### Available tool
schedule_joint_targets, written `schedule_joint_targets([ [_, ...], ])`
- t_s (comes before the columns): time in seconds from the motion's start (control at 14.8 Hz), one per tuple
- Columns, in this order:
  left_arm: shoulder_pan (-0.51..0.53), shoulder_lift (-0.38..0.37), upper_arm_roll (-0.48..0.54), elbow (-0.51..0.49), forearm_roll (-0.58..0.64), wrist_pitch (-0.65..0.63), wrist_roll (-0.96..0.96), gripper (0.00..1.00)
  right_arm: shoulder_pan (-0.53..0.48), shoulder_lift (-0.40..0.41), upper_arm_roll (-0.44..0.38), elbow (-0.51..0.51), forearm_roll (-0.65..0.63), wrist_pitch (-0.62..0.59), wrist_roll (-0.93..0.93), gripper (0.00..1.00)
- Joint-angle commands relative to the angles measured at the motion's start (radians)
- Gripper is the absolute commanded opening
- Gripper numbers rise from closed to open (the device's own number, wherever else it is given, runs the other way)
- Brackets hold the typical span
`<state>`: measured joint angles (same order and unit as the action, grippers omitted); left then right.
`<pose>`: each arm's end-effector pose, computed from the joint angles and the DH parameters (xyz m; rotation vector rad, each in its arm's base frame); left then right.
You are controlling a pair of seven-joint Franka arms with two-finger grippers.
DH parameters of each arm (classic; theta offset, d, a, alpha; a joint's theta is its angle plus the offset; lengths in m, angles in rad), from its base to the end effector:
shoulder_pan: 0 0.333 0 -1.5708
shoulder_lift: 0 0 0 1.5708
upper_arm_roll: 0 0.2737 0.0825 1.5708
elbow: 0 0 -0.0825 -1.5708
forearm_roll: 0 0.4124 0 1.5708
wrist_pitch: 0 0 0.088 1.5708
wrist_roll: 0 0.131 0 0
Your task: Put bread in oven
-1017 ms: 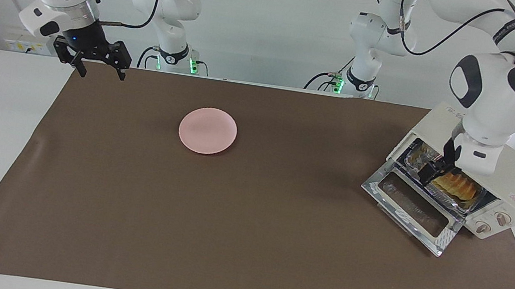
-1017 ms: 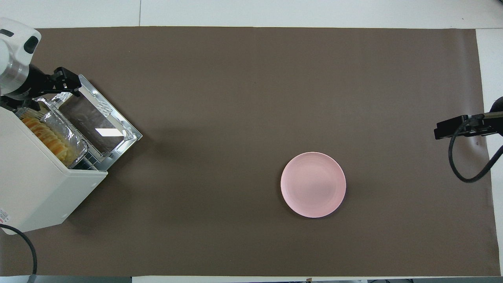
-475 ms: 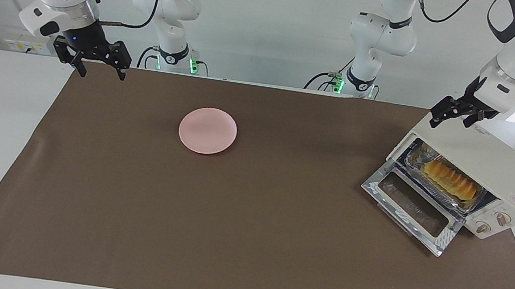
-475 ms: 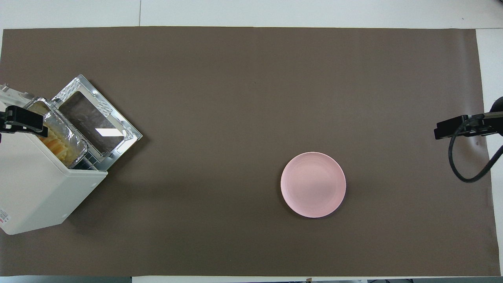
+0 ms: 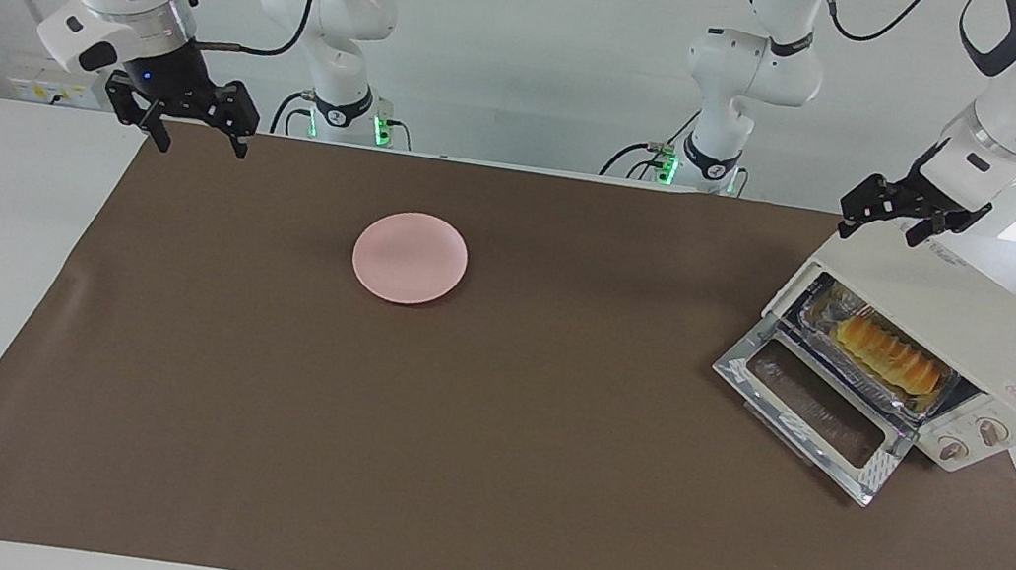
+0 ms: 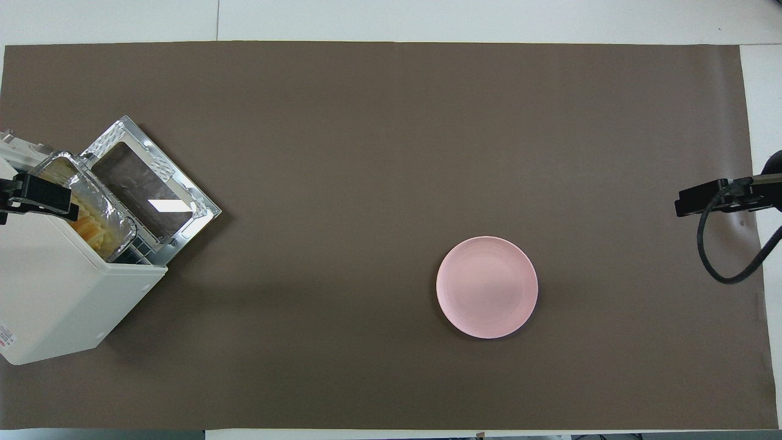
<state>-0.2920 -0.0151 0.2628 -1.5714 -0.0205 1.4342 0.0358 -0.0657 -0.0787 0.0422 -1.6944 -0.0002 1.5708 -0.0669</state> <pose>0.5607 -0.0184 0.5554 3.1093 -0.1039 -0.1908 0.5583 -0.0125 0.5414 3.1386 0.0678 -0.0708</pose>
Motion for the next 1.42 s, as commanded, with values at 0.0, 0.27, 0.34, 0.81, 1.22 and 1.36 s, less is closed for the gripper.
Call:
schedule_joint_targets([
  [0.0,0.141,-0.035,-0.136,-0.006,-0.016,0.015,0.030,1.00,-0.010,-0.010,0.008,-0.005,-0.006,-0.006,0.013,1.00],
  [0.27,0.183,-0.048,-0.183,-0.021,-0.018,0.005,0.026,1.00,-0.010,-0.010,0.008,-0.005,-0.006,-0.006,0.013,1.00],
  [0.34,0.186,-0.049,-0.189,-0.025,-0.018,0.002,0.029,1.00,-0.010,-0.010,0.008,-0.005,-0.006,-0.006,0.013,1.00],
  [0.81,0.169,-0.063,-0.191,-0.073,-0.016,0.063,0.016,1.00,-0.010,-0.010,0.008,-0.005,-0.006,-0.006,0.013,1.00],
  [1.22,0.174,-0.060,-0.189,-0.085,-0.012,0.067,0.022,1.00,-0.010,-0.010,0.008,-0.005,-0.006,-0.006,0.013,1.00],
  [1.36,0.169,-0.065,-0.189,-0.104,-0.010,0.075,0.018,1.00,-0.010,-0.010,0.008,-0.005,-0.006,-0.006,0.015,1.00],
])
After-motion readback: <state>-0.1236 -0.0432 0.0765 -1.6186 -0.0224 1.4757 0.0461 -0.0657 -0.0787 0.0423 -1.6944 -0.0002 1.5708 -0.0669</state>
